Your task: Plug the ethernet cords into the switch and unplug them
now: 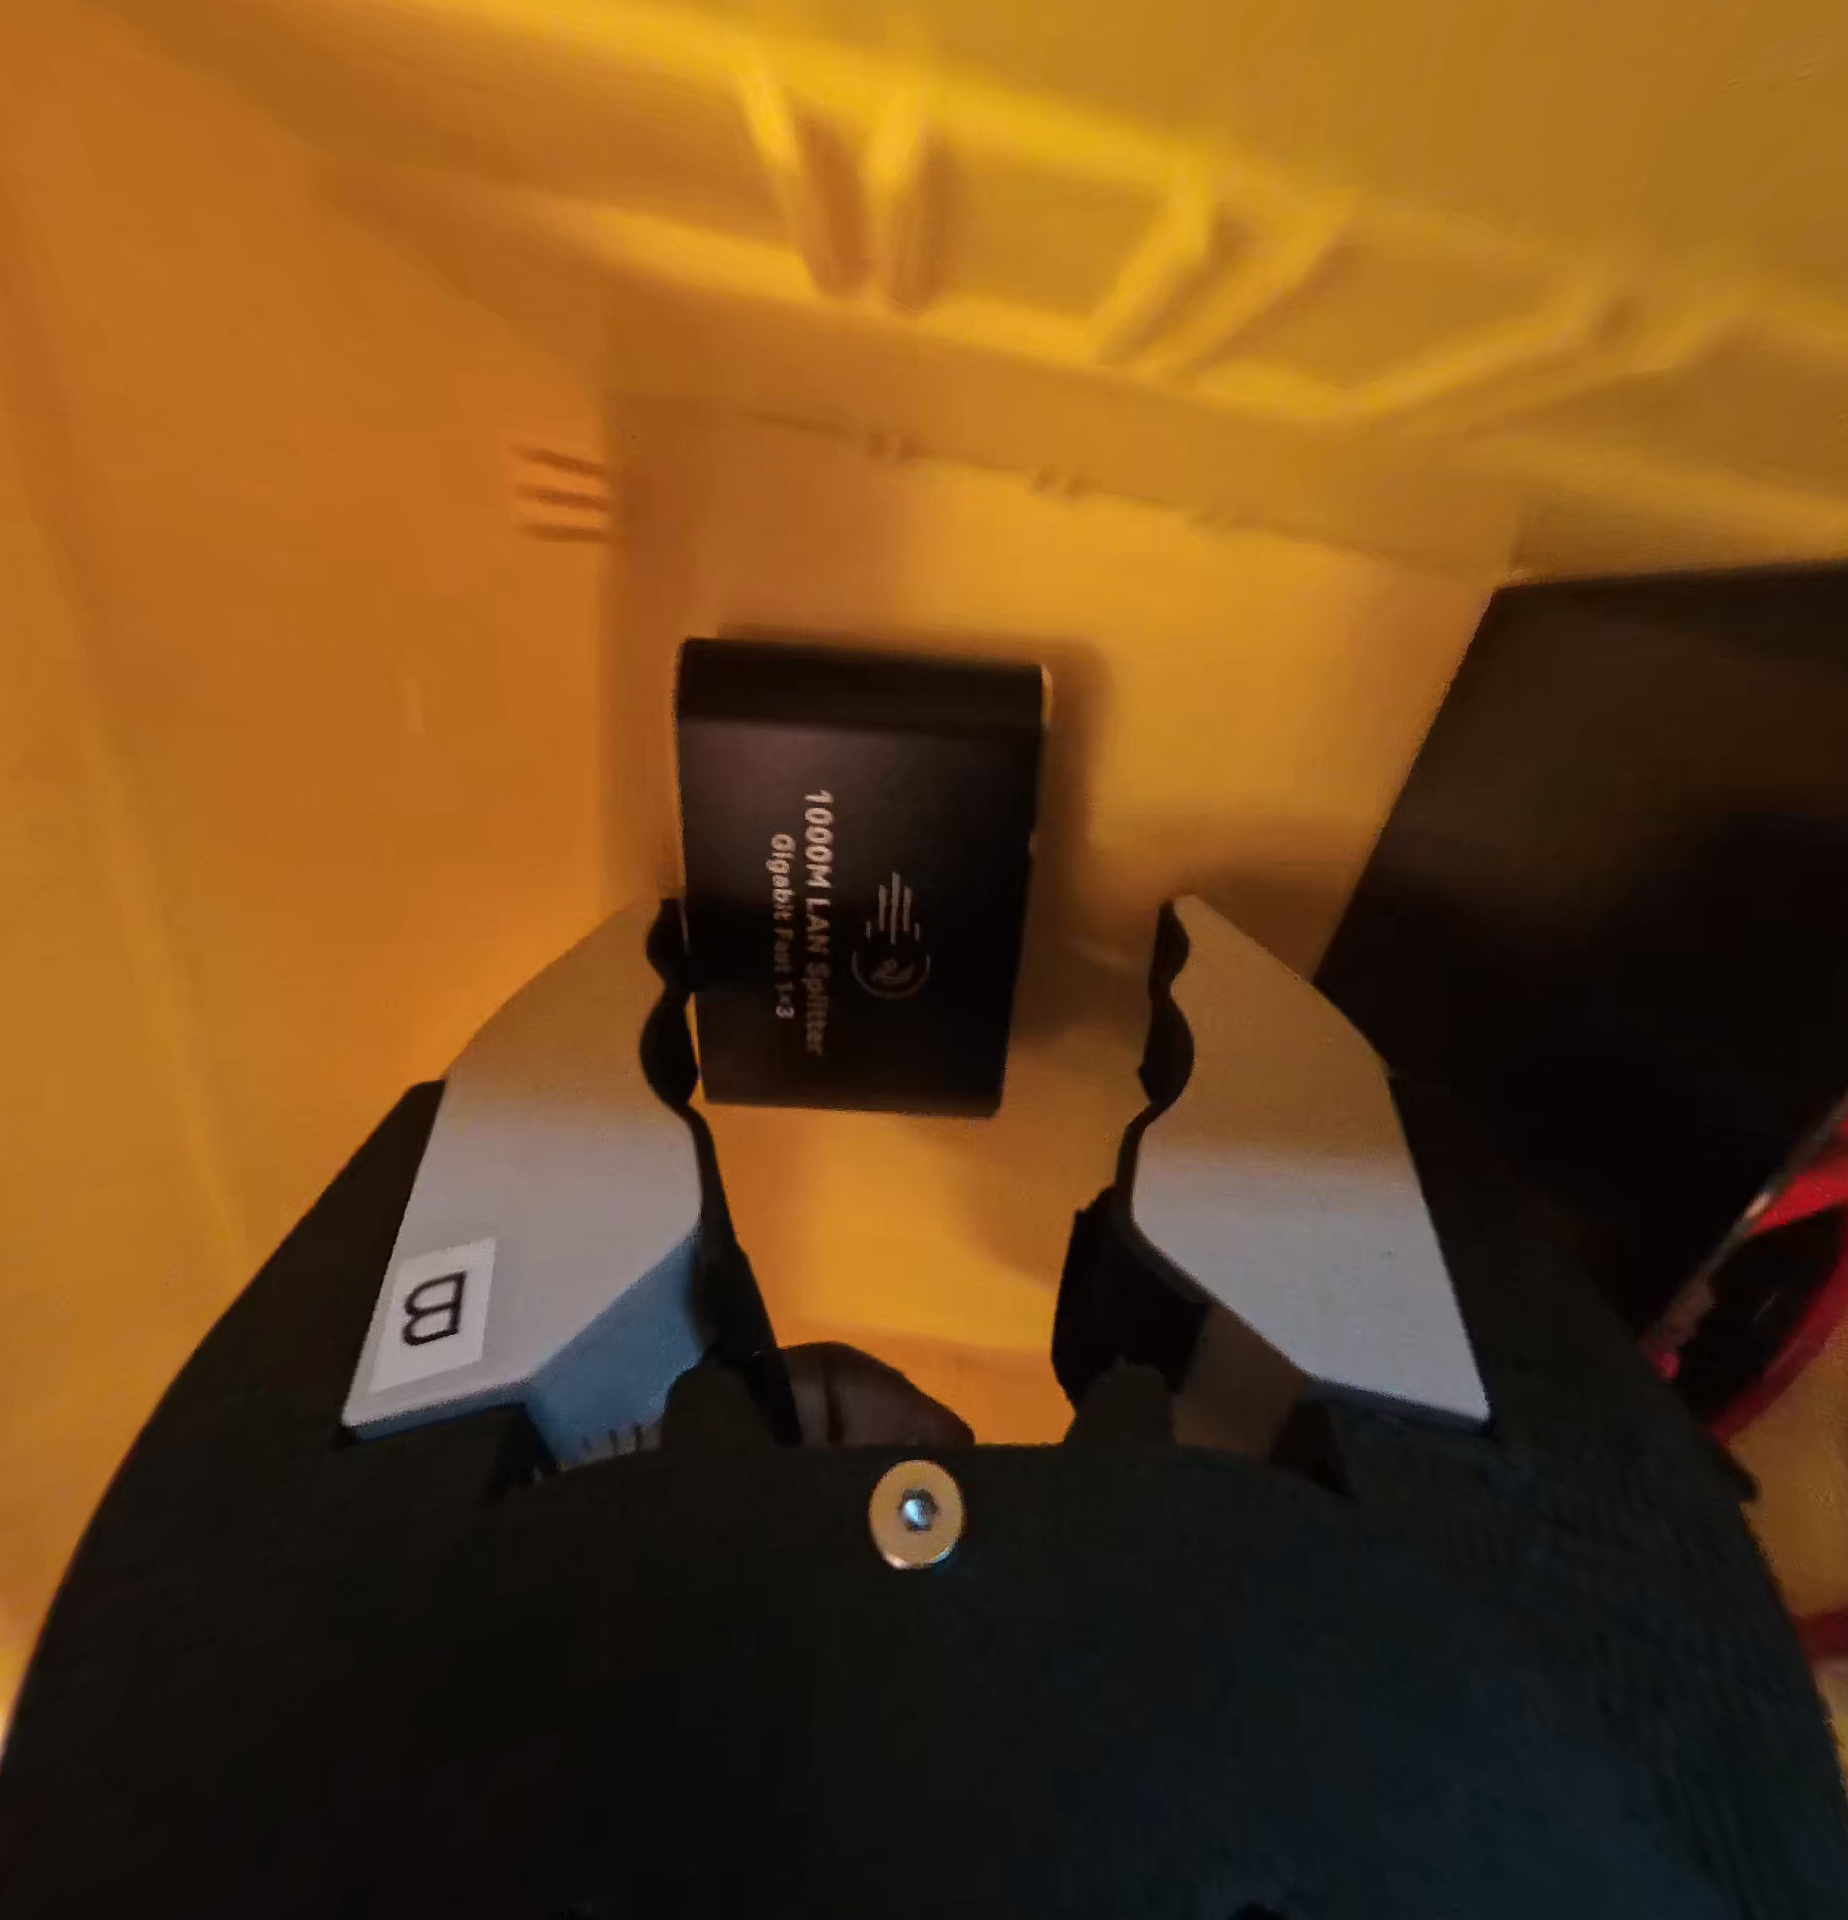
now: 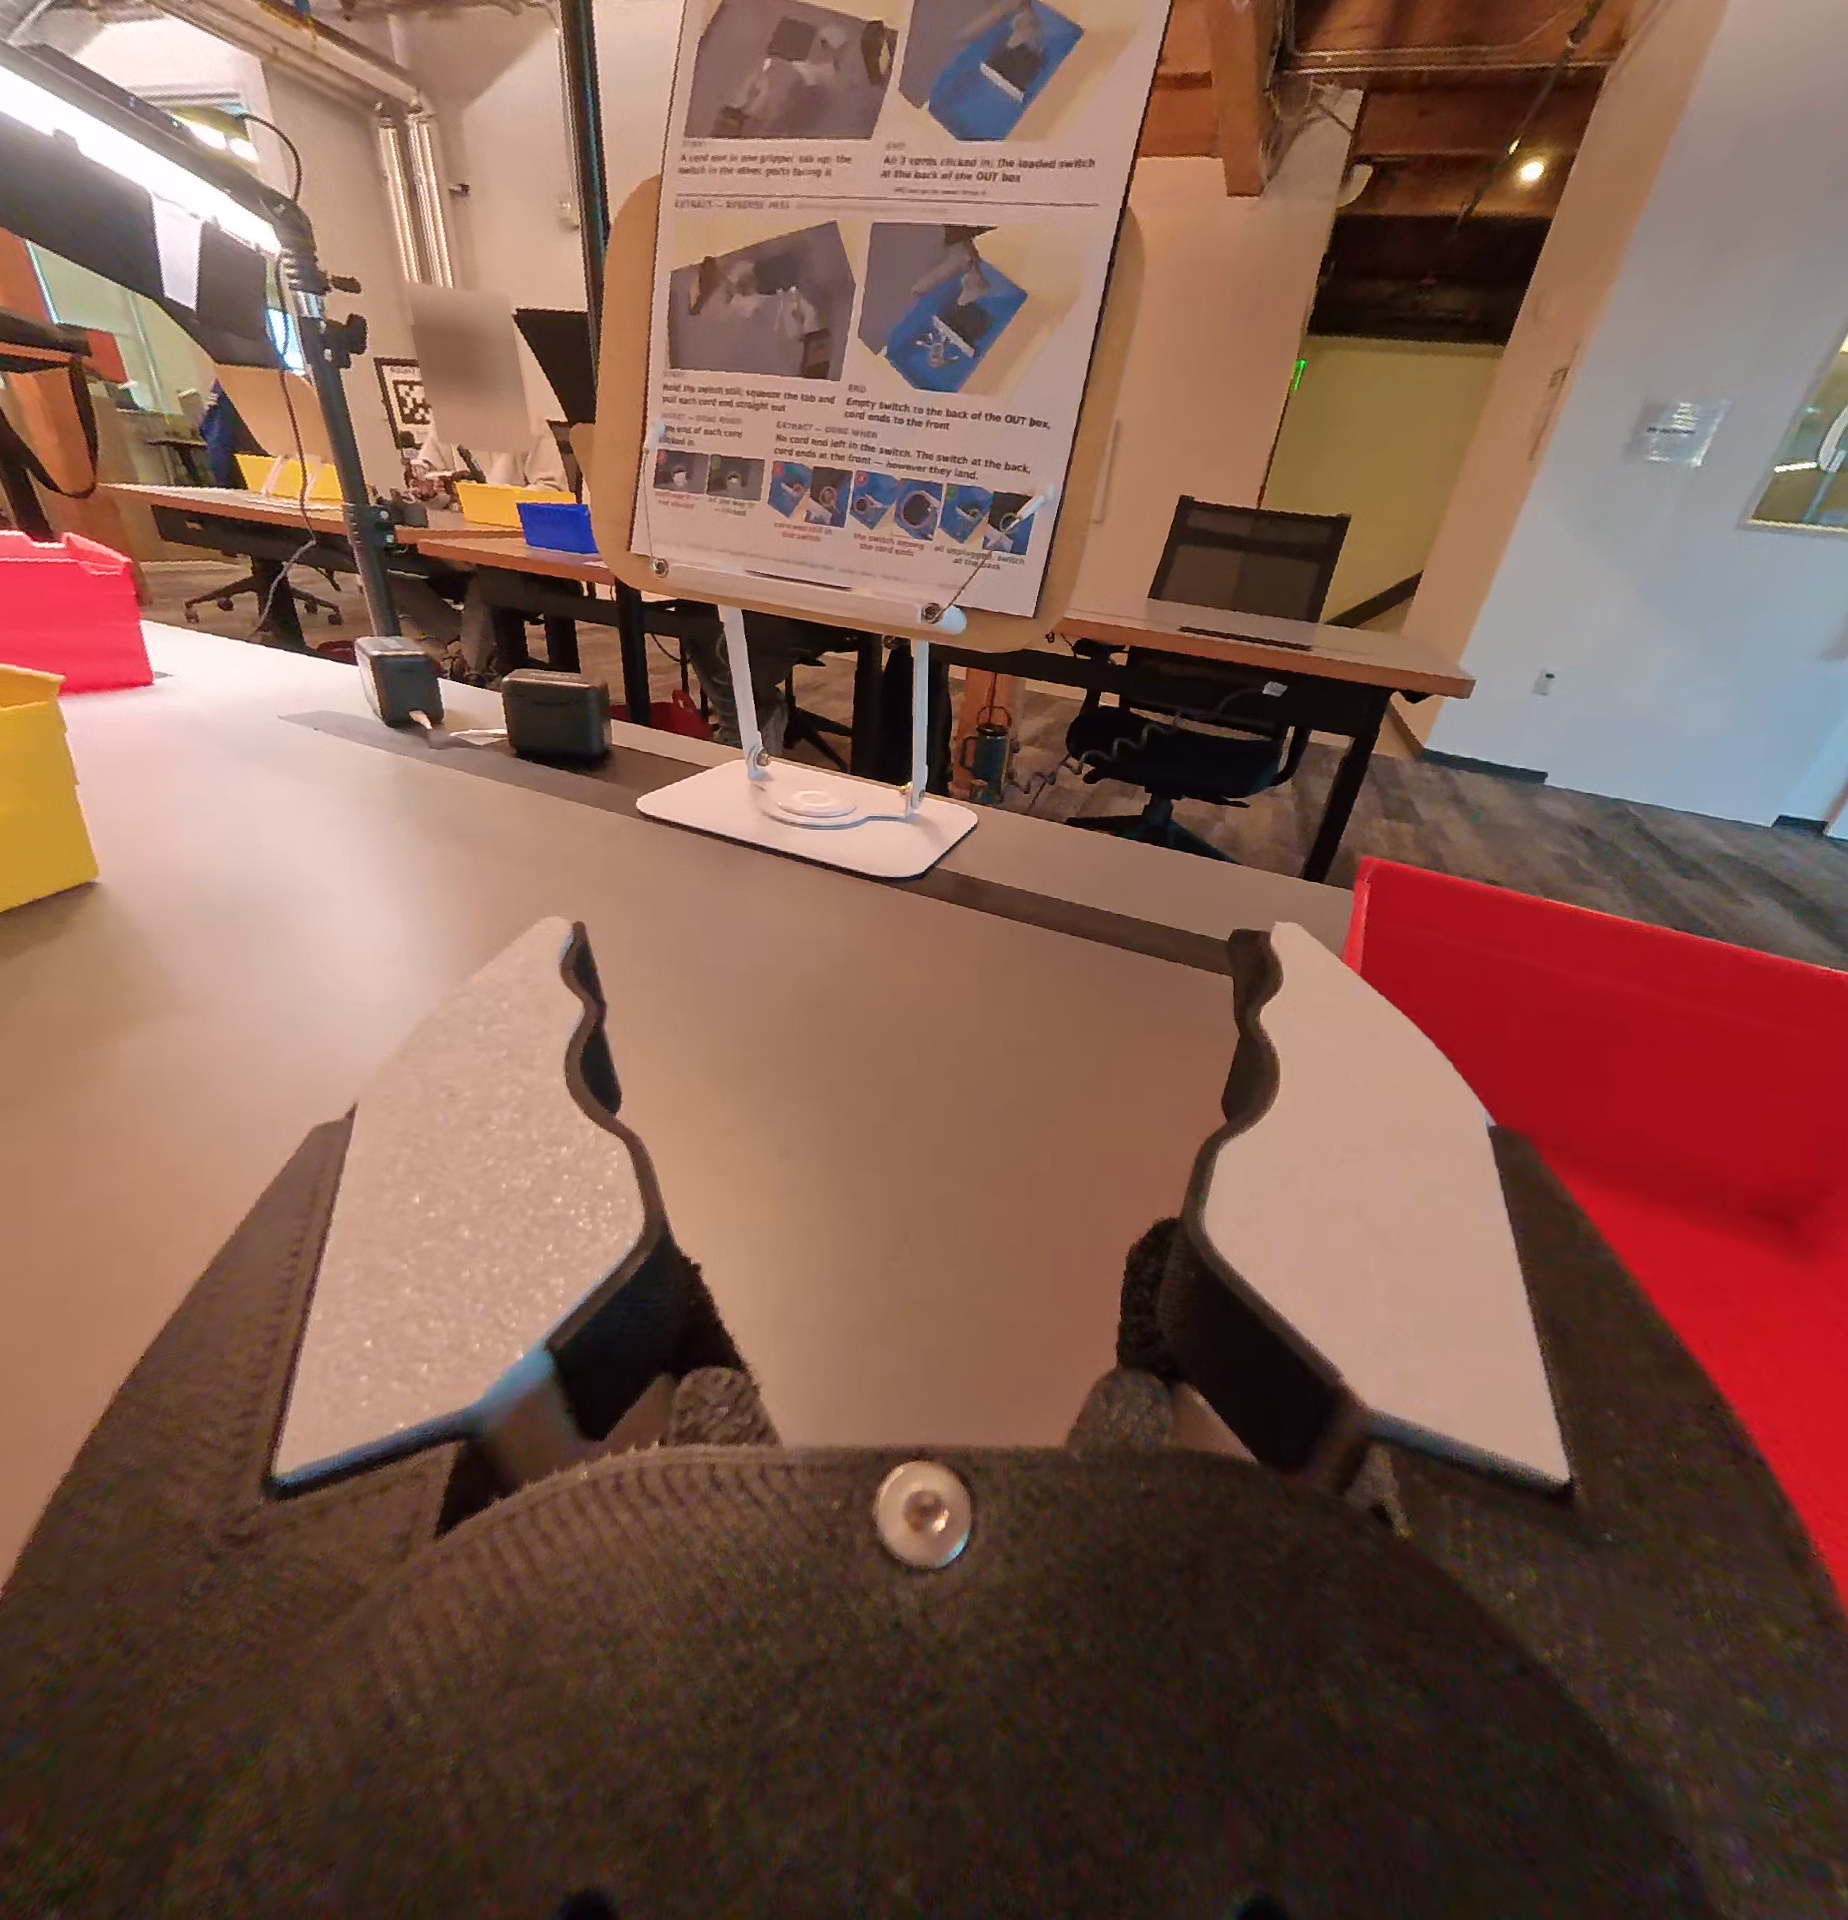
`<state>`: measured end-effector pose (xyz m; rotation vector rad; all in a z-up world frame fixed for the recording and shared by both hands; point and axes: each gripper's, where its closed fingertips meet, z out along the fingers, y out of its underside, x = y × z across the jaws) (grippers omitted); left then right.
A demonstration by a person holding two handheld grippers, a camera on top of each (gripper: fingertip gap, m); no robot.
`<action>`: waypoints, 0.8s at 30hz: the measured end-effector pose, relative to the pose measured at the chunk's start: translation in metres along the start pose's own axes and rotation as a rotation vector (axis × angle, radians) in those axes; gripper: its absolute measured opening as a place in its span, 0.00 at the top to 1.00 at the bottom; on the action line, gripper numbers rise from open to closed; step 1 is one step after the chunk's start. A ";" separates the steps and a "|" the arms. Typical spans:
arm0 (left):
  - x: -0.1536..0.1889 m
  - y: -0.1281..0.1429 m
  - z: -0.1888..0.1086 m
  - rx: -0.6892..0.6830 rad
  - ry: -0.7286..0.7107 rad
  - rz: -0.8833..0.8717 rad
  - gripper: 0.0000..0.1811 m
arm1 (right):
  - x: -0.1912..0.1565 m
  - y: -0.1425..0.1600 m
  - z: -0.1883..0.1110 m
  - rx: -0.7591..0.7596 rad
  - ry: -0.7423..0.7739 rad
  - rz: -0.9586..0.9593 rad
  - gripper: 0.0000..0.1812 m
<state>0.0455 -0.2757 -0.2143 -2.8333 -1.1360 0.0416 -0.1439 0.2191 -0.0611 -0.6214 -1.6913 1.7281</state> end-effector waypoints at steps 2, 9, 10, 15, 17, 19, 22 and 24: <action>-0.004 -0.006 -0.003 0.032 -0.004 -0.055 0.66 | 0.000 -0.001 -0.001 0.006 -0.003 0.002 0.37; -0.012 -0.024 -0.053 0.250 -0.194 -0.190 0.67 | -0.014 -0.008 -0.004 0.038 -0.065 -0.003 0.37; -0.012 -0.027 -0.067 0.298 -0.255 -0.211 0.67 | -0.019 -0.010 -0.005 0.043 -0.084 -0.009 0.37; 0.016 -0.050 -0.152 0.721 -0.500 -0.359 0.67 | -0.038 -0.022 -0.012 0.117 -0.167 -0.031 0.36; 0.047 -0.069 -0.188 0.991 -0.474 -0.404 0.67 | -0.045 -0.028 -0.015 0.158 -0.201 -0.054 0.35; 0.086 -0.095 -0.218 1.286 -0.353 -0.423 0.67 | -0.056 -0.035 -0.020 0.203 -0.245 -0.079 0.34; 0.151 -0.135 -0.243 1.640 -0.026 -0.376 0.67 | -0.079 -0.043 -0.028 0.255 -0.324 -0.142 0.30; 0.186 -0.155 -0.248 1.786 0.227 -0.335 0.65 | -0.100 -0.047 -0.035 0.279 -0.393 -0.211 0.26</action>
